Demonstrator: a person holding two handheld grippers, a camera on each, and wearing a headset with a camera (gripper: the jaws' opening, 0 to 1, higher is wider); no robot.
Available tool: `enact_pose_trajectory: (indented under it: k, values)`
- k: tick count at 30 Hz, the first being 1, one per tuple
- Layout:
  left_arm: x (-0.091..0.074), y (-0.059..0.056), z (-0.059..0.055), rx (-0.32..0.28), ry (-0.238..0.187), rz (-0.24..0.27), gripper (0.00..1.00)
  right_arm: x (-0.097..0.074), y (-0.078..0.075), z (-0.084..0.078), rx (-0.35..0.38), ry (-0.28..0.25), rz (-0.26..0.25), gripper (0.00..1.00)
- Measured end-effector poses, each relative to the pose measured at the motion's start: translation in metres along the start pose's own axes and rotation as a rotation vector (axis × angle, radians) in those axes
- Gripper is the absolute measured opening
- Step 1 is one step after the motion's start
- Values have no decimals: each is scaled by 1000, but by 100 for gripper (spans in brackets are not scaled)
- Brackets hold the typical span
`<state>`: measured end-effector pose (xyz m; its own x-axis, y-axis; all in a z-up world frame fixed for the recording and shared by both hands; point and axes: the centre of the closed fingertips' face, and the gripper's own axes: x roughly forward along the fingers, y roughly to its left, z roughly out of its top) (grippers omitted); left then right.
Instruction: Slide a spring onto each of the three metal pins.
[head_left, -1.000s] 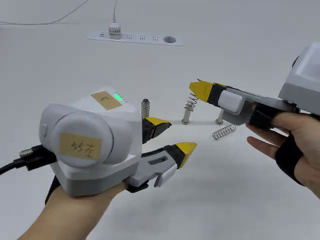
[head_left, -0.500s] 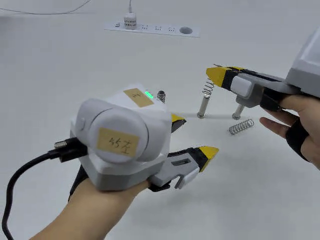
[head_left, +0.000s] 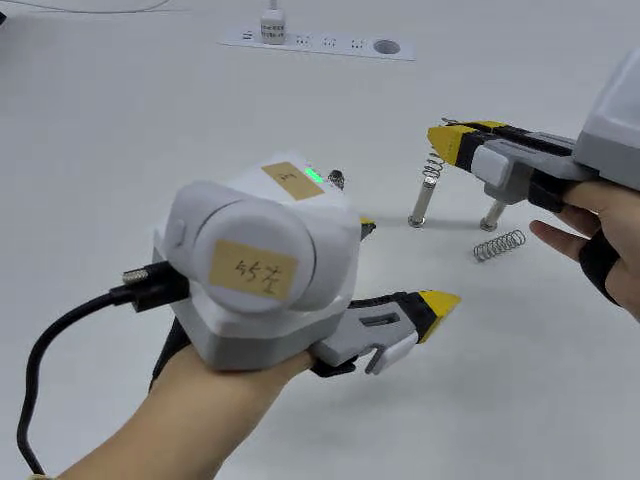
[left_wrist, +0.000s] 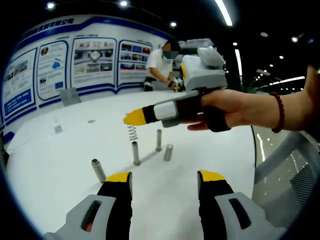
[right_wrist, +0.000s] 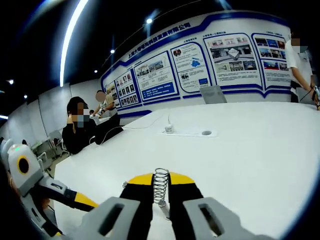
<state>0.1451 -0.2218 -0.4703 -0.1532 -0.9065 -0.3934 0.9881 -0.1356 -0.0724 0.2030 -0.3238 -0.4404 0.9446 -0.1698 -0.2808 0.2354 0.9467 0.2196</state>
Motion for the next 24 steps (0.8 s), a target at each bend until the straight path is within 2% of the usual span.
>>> enact_pose_trajectory:
  k: [24]
  values:
    - [1,2,-4,-37,20,3,57,6,-4,-14,-107,39,-16,11]
